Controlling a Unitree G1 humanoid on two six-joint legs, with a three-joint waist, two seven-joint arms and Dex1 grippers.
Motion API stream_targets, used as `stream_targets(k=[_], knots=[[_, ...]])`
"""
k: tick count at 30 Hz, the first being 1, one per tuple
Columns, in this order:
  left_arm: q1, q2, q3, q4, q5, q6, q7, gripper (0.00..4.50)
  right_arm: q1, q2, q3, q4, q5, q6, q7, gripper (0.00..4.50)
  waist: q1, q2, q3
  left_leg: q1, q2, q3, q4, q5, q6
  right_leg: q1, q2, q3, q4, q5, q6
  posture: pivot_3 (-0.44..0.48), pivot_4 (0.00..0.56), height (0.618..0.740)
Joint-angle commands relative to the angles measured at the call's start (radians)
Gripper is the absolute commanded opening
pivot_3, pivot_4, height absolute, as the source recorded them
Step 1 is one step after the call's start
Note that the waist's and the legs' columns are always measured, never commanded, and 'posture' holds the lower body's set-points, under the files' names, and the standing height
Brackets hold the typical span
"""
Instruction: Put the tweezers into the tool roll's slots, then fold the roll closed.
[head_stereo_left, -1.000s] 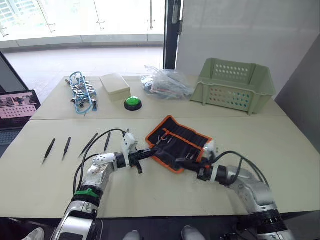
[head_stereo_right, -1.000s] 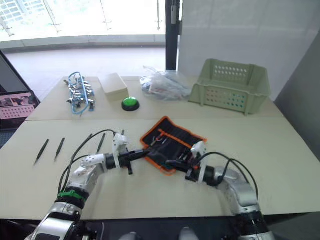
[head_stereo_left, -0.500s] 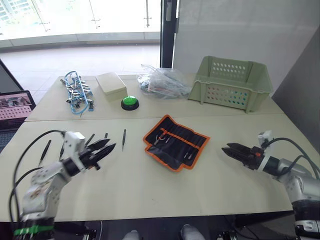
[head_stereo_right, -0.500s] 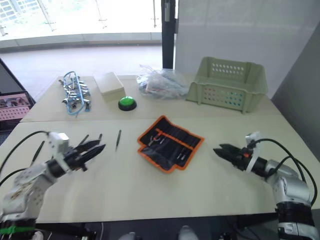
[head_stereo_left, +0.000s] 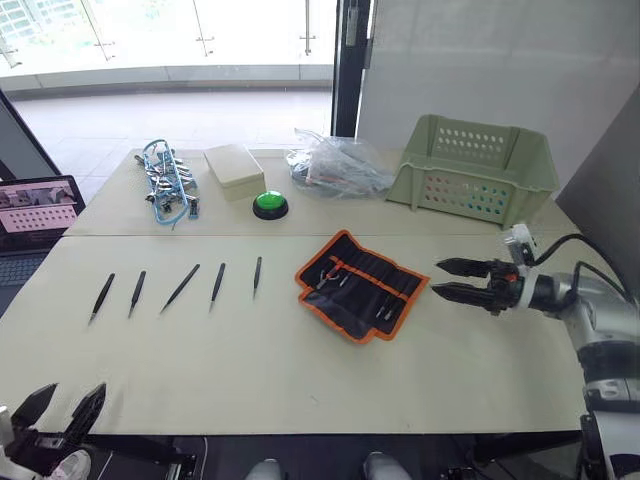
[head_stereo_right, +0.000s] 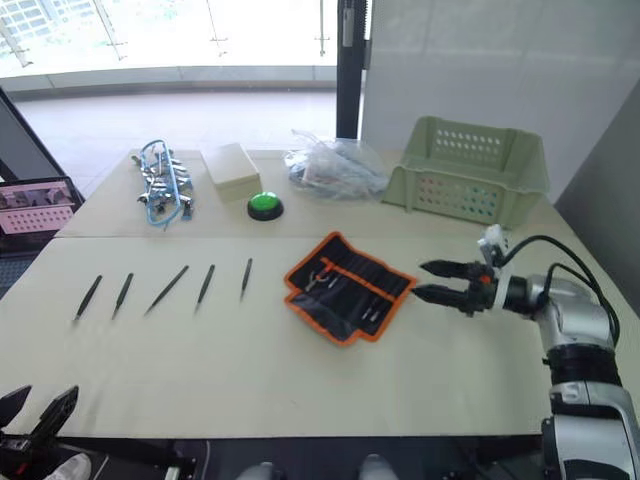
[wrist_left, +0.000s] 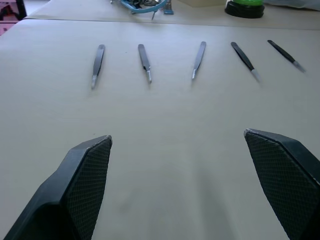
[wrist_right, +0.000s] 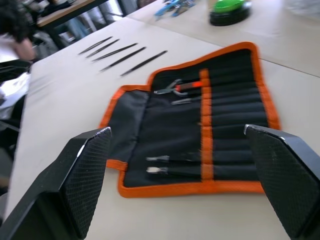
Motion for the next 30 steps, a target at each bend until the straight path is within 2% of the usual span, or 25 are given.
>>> stream_targets(k=[1, 6, 15, 20, 30], knots=[[0.028, -0.020, 0.060, 0.026, -0.027, -0.017, 0.065, 4.49, -0.037, -0.029, 0.021, -0.010, -0.006, 0.033, 0.080, 4.50, 0.002, 0.000, 0.000, 0.000, 0.000, 0.000, 0.000, 0.000, 0.000, 0.000, 0.000, 0.000, 0.000, 0.000, 0.000, 0.000, 0.150, 0.740], [0.022, -0.050, 0.114, 0.085, -0.096, -0.029, 0.114, 4.49, -0.085, -0.037, 0.027, -0.004, -0.001, 0.068, 0.111, 4.50, -0.001, -0.001, 0.001, 0.000, 0.000, 0.000, 0.000, 0.000, 0.000, 0.000, 0.000, 0.000, 0.000, 0.000, 0.000, 0.000, 0.150, 0.740], [0.008, -0.065, 0.056, 0.104, -0.071, -0.109, 0.097, 4.49, -0.055, -0.043, 0.036, -0.052, -0.004, 0.090, 0.085, 4.50, -0.002, -0.002, 0.001, 0.000, 0.000, 0.000, 0.000, 0.000, 0.000, 0.000, 0.000, -0.001, 0.000, 0.000, 0.000, 0.000, 0.150, 0.740], [-0.079, 0.013, 0.027, 0.131, -0.060, -0.077, 0.145, 4.49, -0.010, -0.041, 0.007, -0.129, 0.019, 0.135, 0.045, 4.50, 0.001, -0.002, 0.002, 0.000, 0.000, -0.001, 0.000, 0.000, 0.000, 0.000, 0.000, -0.001, 0.000, 0.000, 0.000, 0.000, 0.150, 0.740], [-0.435, 0.271, -0.068, 0.366, 0.078, 0.088, 0.378, 4.49, 0.173, -0.069, -0.104, -0.385, 0.120, 0.276, -0.084, 4.50, 0.004, -0.003, 0.002, 0.000, -0.001, -0.002, -0.001, 0.000, 0.000, -0.001, 0.000, -0.001, 0.002, 0.000, 0.000, 0.000, 0.150, 0.740]])
